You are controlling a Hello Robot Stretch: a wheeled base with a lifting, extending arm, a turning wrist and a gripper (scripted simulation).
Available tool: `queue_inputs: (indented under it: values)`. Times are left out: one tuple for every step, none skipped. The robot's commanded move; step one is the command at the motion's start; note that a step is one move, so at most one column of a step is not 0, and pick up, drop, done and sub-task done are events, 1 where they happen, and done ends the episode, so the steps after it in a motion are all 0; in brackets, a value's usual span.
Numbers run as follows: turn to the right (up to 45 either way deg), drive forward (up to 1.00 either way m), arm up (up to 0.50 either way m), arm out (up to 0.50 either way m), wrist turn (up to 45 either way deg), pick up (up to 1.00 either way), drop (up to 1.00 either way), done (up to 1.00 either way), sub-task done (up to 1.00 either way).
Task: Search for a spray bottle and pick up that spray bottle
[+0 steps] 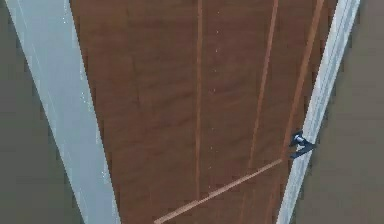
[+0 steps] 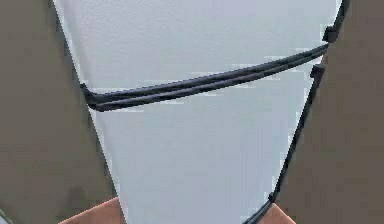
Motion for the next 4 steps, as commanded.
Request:
queue_inputs:
  values:
    - [-45.0,0.0,0.0,0.0,0.0,0.0,0.0,0.0,0.0]
    - [-45.0,0.0,0.0,0.0,0.0,0.0,0.0,0.0,0.0]
    - [-45.0,0.0,0.0,0.0,0.0,0.0,0.0,0.0,0.0]
    - [-39.0,0.0,0.0,0.0,0.0,0.0,0.0,0.0,0.0]
